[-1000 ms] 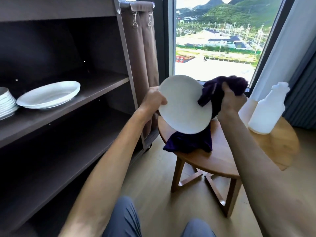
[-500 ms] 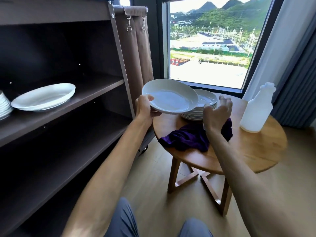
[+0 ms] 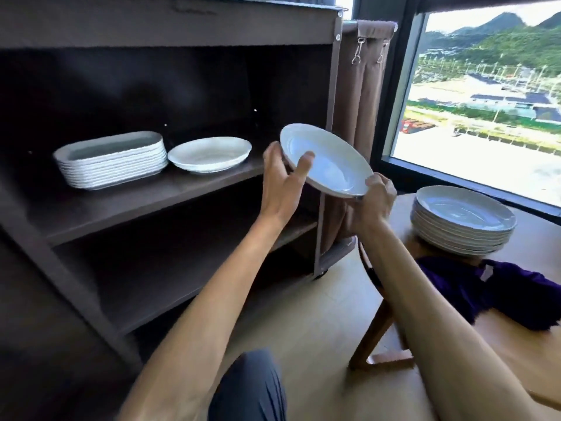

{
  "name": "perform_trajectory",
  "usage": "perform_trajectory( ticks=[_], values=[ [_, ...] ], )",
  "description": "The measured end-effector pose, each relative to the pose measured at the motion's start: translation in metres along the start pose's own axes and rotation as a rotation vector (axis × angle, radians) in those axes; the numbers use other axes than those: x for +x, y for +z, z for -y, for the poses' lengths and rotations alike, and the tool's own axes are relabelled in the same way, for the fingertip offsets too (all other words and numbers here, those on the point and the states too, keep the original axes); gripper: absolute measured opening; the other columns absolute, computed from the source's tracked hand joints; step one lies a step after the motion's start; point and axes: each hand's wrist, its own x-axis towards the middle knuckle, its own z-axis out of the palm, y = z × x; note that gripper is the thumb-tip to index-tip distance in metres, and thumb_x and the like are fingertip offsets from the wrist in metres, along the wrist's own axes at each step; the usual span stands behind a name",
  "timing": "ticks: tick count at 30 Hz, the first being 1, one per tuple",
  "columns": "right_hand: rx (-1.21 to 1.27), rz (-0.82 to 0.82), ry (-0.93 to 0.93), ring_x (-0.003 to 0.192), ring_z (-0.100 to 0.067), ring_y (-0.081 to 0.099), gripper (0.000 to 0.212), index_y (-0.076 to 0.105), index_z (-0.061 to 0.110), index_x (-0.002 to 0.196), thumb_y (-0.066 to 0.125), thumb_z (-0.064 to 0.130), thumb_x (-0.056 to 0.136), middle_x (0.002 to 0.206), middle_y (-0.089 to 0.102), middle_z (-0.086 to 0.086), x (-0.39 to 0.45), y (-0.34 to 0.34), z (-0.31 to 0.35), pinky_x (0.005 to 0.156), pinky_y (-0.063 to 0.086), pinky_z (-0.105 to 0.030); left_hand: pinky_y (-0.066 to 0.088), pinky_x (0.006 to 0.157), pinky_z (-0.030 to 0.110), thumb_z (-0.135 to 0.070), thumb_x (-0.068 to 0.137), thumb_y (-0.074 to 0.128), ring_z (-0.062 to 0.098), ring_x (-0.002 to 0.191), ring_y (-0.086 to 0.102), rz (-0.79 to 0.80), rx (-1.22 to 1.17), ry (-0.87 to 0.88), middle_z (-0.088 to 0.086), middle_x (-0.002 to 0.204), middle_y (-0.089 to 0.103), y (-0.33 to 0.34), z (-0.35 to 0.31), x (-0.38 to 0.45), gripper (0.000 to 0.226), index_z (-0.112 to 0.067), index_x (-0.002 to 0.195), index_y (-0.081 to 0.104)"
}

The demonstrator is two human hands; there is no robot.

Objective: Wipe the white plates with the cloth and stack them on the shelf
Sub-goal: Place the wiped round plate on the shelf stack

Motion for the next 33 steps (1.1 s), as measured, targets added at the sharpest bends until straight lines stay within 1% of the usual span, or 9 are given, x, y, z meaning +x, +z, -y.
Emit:
perform_trajectory(
  ticks=[2, 6, 15, 21, 22, 23, 26, 29, 33],
  values=[
    [0.101, 0.060, 0.058, 0.096, -0.027, 0.066, 0.024, 0.060, 0.008, 0.113, 0.047, 0.009, 0.093, 0.103, 0.065, -0.008, -0.005, 0.032, -0.004, 0.057, 0.057, -0.027, 0.047, 0.107, 0.028, -0.059, 0.075, 0.077, 0.008, 0.129, 0.053, 0.054, 0.019, 0.047, -0.003, 0.144, 0.046, -0.036, 0.008, 0.008, 0.087, -0.020, 0.145, 0.044],
    [0.090, 0.208, 0.069, 0.098, -0.025, 0.062, 0.016, 0.061, 0.014, 0.092, 0.046, 0.009, 0.095, 0.107, 0.062, -0.008, -0.010, 0.102, -0.010, 0.072, 0.062, -0.041, 0.045, 0.101, 0.016, -0.057, 0.057, 0.090, 0.004, 0.132, 0.051, -0.040, 0.154, 0.045, -0.005, 0.146, 0.050, -0.106, 0.018, 0.029, 0.114, -0.016, 0.150, 0.040],
    [-0.193, 0.381, 0.031, 0.096, -0.017, 0.058, 0.025, 0.069, 0.015, 0.106, 0.050, 0.018, 0.091, 0.100, 0.064, 0.001, -0.001, 0.213, -0.029, 0.079, 0.046, -0.033, 0.051, 0.105, 0.040, -0.073, 0.059, 0.084, 0.010, 0.120, 0.060, -0.244, 0.438, 0.026, -0.003, 0.127, 0.063, -0.190, 0.043, 0.078, 0.089, -0.023, 0.129, 0.062],
    [-0.245, 0.387, 0.043, 0.097, -0.021, 0.064, 0.026, 0.067, 0.000, 0.108, 0.047, 0.010, 0.094, 0.104, 0.069, -0.009, 0.009, 0.246, -0.050, 0.077, 0.047, -0.036, 0.051, 0.104, 0.034, -0.064, 0.057, 0.084, 0.007, 0.115, 0.064, -0.248, 0.452, -0.024, -0.009, 0.120, 0.071, -0.202, 0.050, 0.091, 0.081, -0.022, 0.124, 0.067],
    [-0.250, 0.376, 0.037, 0.126, -0.031, 0.043, 0.030, 0.063, -0.010, 0.107, 0.047, 0.010, 0.090, 0.134, 0.045, -0.015, 0.010, 0.249, -0.052, 0.072, 0.045, -0.039, 0.051, 0.102, 0.031, -0.065, 0.055, 0.084, 0.007, 0.114, 0.064, -0.265, 0.454, -0.037, -0.009, 0.119, 0.071, -0.202, 0.049, 0.093, 0.084, -0.021, 0.124, 0.067],
    [-0.267, 0.377, 0.041, 0.089, -0.008, 0.036, 0.036, 0.060, -0.015, 0.109, 0.047, 0.010, 0.086, 0.091, 0.042, 0.004, 0.009, 0.251, -0.056, 0.067, 0.040, -0.037, 0.051, 0.101, 0.029, -0.066, 0.053, 0.083, 0.006, 0.113, 0.064, -0.282, 0.456, -0.055, -0.010, 0.119, 0.071, -0.204, 0.051, 0.093, 0.086, -0.021, 0.124, 0.067],
    [-0.296, 0.366, 0.047, 0.104, -0.010, 0.032, 0.041, 0.055, -0.017, 0.115, 0.047, 0.008, 0.084, 0.103, 0.069, -0.030, 0.009, 0.253, -0.059, 0.063, 0.041, -0.042, 0.052, 0.101, 0.029, -0.065, 0.052, 0.085, 0.005, 0.112, 0.064, -0.299, 0.493, -0.071, -0.012, 0.118, 0.070, -0.205, 0.056, 0.092, 0.083, -0.025, 0.122, 0.068],
    [-0.348, 0.353, 0.026, 0.126, -0.041, 0.046, 0.038, 0.055, -0.015, 0.121, 0.048, 0.005, 0.090, 0.130, 0.057, -0.029, 0.006, 0.250, -0.055, 0.098, 0.045, -0.053, 0.053, 0.100, 0.032, -0.072, 0.051, 0.083, 0.007, 0.112, 0.064, -0.326, 0.566, -0.067, -0.011, 0.117, 0.070, -0.206, 0.063, 0.092, 0.081, -0.029, 0.117, 0.070],
    [-0.449, 0.387, 0.002, 0.125, -0.041, 0.053, 0.036, 0.060, -0.013, 0.121, 0.050, 0.005, 0.091, 0.129, 0.062, -0.026, 0.013, 0.245, -0.058, 0.103, 0.046, -0.049, 0.054, 0.099, 0.031, -0.077, 0.048, 0.083, 0.007, 0.110, 0.065, -0.351, 0.562, -0.094, -0.011, 0.113, 0.072, -0.207, 0.066, 0.094, 0.083, -0.027, 0.114, 0.073]
  ],
)
